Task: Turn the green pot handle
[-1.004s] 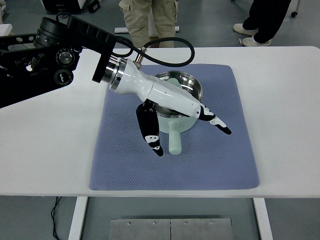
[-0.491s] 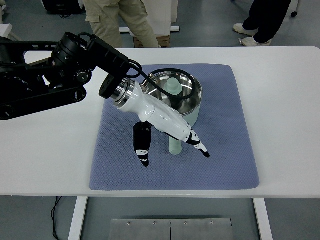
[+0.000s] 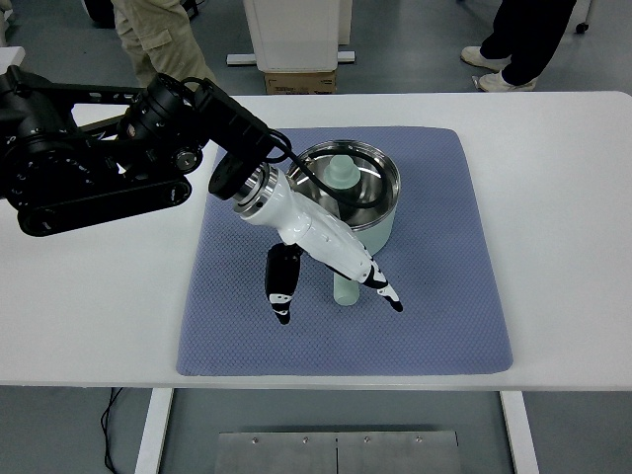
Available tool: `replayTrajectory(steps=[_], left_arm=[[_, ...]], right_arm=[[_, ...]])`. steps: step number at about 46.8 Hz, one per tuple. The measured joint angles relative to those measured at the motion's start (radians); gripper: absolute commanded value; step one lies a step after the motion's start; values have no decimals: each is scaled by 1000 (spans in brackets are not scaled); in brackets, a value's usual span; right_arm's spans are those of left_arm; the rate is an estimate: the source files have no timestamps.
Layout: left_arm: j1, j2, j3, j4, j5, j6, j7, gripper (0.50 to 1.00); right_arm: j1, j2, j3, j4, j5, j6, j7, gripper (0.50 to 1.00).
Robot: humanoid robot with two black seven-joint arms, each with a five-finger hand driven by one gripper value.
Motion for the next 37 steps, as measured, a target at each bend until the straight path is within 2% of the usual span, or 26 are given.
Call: replayTrajectory(steps=[12, 19, 37], left_arm=[[0, -51, 2, 20, 65, 0, 2, 1000], [0, -75, 20, 21, 96, 0, 27, 1000], [-9, -99, 55, 21, 148, 0, 30, 1000]], right_arm=[[0, 0, 0, 0, 0, 0, 0, 1000], [0, 0, 0, 0, 0, 0, 0, 1000], [0, 0, 0, 0, 0, 0, 0, 1000]])
